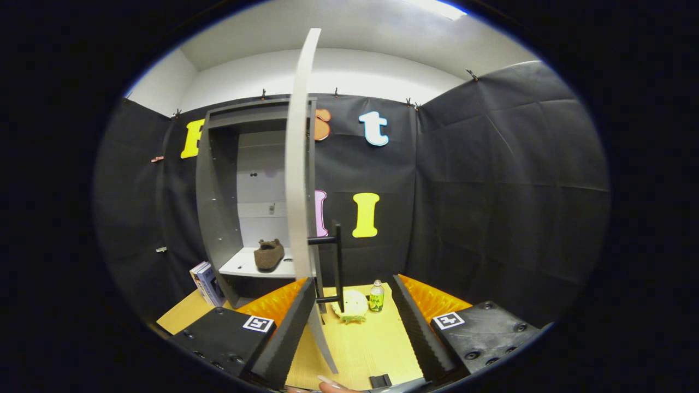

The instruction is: Open the shoe cabinet door, grab the shoes and put them into the shoe cabinet, then close the shoe cabinet door.

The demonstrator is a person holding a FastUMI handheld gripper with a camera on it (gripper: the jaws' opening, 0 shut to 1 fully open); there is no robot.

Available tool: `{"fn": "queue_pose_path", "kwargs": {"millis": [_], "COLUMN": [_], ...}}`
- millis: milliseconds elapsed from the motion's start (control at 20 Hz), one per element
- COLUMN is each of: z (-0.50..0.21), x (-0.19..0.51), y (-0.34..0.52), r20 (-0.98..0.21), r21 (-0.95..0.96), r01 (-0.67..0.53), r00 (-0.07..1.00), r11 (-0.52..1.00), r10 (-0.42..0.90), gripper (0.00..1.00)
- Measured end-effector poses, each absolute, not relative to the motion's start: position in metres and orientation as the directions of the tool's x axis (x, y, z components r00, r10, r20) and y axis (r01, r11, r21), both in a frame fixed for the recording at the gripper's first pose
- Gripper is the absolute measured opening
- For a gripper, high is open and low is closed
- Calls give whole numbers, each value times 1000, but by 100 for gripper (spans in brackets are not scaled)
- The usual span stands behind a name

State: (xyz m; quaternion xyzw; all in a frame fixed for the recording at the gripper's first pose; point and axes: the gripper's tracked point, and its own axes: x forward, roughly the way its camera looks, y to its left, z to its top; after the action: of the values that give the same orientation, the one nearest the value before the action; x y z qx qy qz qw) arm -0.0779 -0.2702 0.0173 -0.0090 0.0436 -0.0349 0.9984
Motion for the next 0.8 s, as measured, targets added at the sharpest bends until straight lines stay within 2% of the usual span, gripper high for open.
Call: {"fn": "queue_pose_path", "kwargs": {"millis": [400, 800], "z": [10, -9], "x": [-63, -59], "y": [-258, -186], "r20": [-105, -112], "r21": [6, 16], "r01": [25, -79], "r00": [994, 990], "r11": [1000, 997], "r10": [-24, 80], "gripper": [88, 88]}}
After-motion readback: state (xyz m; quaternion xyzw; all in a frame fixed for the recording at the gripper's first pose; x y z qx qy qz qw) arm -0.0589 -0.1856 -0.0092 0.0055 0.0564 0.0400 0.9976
